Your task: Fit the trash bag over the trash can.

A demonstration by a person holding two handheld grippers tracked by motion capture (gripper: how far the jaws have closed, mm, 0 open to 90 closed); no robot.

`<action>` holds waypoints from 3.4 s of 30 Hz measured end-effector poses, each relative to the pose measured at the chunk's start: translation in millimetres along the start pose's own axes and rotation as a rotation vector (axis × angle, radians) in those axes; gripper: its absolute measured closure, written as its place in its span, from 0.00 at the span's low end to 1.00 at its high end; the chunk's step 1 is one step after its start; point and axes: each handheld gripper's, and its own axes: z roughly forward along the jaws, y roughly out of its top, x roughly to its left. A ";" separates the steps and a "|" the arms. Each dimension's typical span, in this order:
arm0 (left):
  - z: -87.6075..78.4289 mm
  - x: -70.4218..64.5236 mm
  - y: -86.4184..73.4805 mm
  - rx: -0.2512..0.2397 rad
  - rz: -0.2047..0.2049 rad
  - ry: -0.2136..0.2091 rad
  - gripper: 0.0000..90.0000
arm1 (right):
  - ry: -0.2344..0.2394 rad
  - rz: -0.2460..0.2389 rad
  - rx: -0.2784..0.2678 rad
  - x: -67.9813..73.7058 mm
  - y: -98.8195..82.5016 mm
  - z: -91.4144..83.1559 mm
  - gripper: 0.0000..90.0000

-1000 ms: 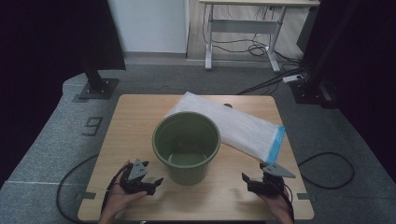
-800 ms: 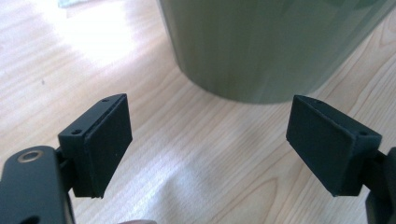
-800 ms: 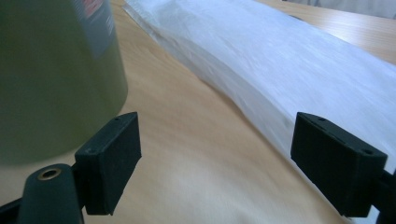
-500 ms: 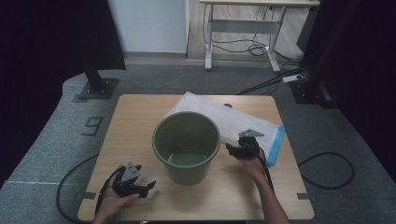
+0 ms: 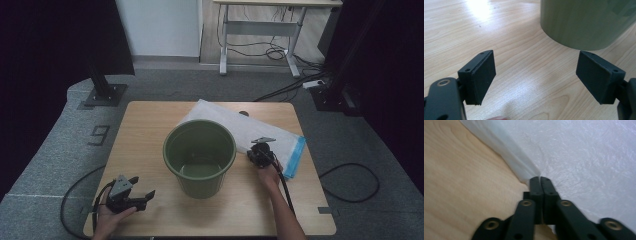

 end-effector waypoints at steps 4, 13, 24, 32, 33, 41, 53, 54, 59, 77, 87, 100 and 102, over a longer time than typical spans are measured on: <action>2.2 0.0 -0.7 0.015 0.013 0.007 0.18 | -0.015 -0.039 -0.002 4.0 -10.1 -11.2 0.99; 6.8 -0.1 -1.0 0.038 0.022 0.029 0.18 | 0.074 0.022 -0.101 -2.4 -85.6 -83.2 0.99; 18.6 -3.4 -0.6 0.091 0.064 0.047 0.19 | 0.060 0.048 -0.115 -12.9 -121.3 -111.7 0.99; 18.3 -1.7 -0.4 0.090 0.057 0.047 0.19 | 0.056 -0.022 -0.168 6.6 -102.0 -114.1 0.45; 18.8 -1.4 -0.6 0.091 0.059 0.048 0.19 | 0.056 -0.022 -0.168 6.6 -102.0 -114.1 0.45; 19.8 3.3 -2.2 0.092 0.051 0.040 0.19 | 0.117 -0.059 -0.170 35.2 -43.8 -69.9 0.34; 14.4 10.3 0.0 0.039 -0.013 -0.014 0.19 | 0.178 -0.082 -0.109 61.6 -25.6 -17.6 0.46; 13.5 11.1 0.0 0.030 -0.020 -0.022 0.19 | 0.166 -0.091 -0.103 62.4 -26.2 -15.8 0.54; 13.6 14.2 -3.0 0.043 -0.024 -0.015 0.19 | 0.143 -0.081 -0.081 57.0 -28.9 -20.2 0.89; 12.2 19.1 -5.9 0.012 -0.077 -0.054 0.19 | 0.125 -0.121 -0.105 69.0 -56.9 -56.6 0.57; 11.5 22.5 -8.2 0.017 -0.083 -0.051 0.19 | 0.076 -0.117 -0.072 74.4 -41.1 -31.2 0.54; 11.5 23.9 -9.3 0.019 -0.087 -0.050 0.20 | 0.070 0.001 -0.225 50.6 -36.5 -60.4 0.99; 11.7 23.7 -9.3 0.021 -0.086 -0.050 0.20 | 0.064 0.008 -0.240 47.7 -33.4 -66.9 0.99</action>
